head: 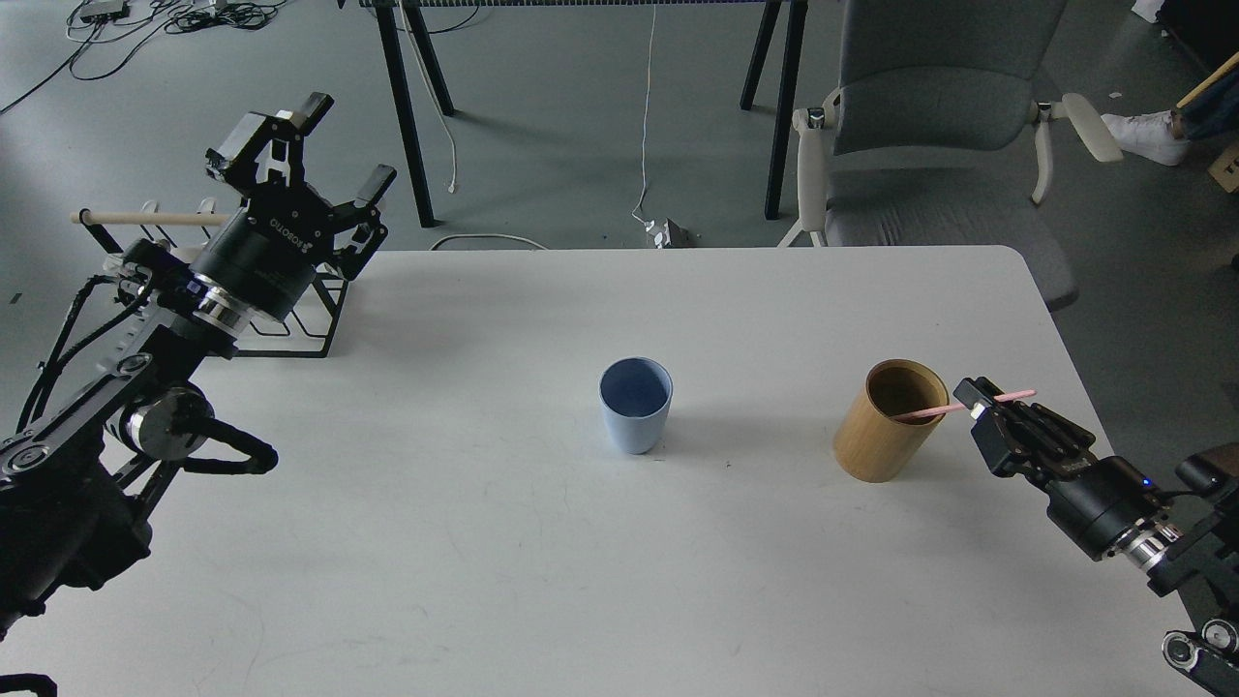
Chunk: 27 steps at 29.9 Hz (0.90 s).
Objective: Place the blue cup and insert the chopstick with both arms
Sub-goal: 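Reach the right gripper to the pink stick in the tan cup, then grasp the pink stick and pull it up out of the tan cup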
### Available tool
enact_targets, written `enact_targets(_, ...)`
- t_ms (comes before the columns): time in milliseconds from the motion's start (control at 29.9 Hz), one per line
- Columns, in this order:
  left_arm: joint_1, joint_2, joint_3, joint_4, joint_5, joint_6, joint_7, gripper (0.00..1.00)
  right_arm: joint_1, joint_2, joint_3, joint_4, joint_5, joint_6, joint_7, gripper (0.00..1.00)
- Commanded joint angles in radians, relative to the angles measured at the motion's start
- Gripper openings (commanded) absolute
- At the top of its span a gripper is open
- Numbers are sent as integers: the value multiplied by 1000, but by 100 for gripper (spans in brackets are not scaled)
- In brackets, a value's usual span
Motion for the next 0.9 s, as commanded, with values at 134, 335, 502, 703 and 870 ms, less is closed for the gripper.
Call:
enact_targets(134, 2, 0, 0, 0, 0, 0, 0, 89, 4, -2, 0, 0, 0, 0, 0, 4)
enact_targets(335, 6, 0, 0, 0, 0, 0, 0, 89, 17, -9, 1, 3, -2, 0, 0, 1)
enact_targets(502, 8, 0, 0, 0, 0, 0, 0, 89, 34, -58, 11, 32, 3, 0, 0, 0)
enact_targets(703, 9, -1, 0, 3, 0, 0, 0, 89, 22, -222, 69, 213, 21, 0, 0, 0)
enact_targets(870, 9, -4, 2, 9, -2, 0, 0, 89, 17, -377, 110, 343, 93, 0, 0, 0)
